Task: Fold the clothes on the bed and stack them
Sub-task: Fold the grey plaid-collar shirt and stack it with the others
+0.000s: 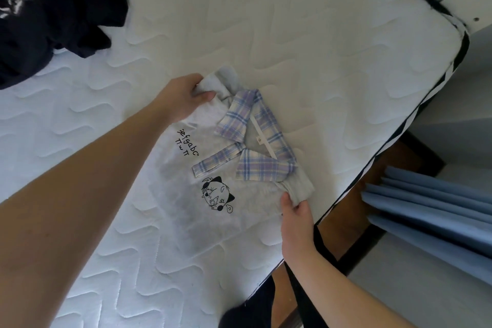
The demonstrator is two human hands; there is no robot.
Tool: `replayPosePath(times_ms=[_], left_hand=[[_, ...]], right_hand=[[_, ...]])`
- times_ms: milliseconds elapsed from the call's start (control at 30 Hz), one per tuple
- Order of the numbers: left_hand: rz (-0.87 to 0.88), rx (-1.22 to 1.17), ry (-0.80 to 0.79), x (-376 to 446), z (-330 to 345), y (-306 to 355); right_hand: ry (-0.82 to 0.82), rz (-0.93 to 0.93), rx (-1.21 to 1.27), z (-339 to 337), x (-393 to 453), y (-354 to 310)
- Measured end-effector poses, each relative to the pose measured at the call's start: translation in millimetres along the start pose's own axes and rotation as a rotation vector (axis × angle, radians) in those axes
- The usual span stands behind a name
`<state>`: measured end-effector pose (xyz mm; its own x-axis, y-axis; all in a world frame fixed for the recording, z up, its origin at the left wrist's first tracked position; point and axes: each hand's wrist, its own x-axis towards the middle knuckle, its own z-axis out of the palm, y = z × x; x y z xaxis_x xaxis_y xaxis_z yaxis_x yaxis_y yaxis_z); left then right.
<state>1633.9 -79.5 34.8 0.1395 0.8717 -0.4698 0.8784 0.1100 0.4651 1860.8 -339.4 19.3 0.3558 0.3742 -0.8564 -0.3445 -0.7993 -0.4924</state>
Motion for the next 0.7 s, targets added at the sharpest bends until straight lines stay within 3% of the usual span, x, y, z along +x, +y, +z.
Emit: replayPosePath(times_ms=[167, 467, 600, 700], left_hand=[[-0.112, -0.276, 0.114, -73, -17, -18], [-0.355, -0.851, 0.541, -237, -33, -10], [-0.408, -1.0, 0.706, -318, -46, 6], [-0.433, -1.104, 0.778, -380, -60, 12]], right_hand=[[-0.142, -0.106, 0.059, -2, -5, -36], [-0.431, -0.385, -0.099, 14, -79, -98], [-0.509, -0.587, -0.239, 24, -132, -116], [-0.469, -0.828, -0.378, 23, -179, -135]])
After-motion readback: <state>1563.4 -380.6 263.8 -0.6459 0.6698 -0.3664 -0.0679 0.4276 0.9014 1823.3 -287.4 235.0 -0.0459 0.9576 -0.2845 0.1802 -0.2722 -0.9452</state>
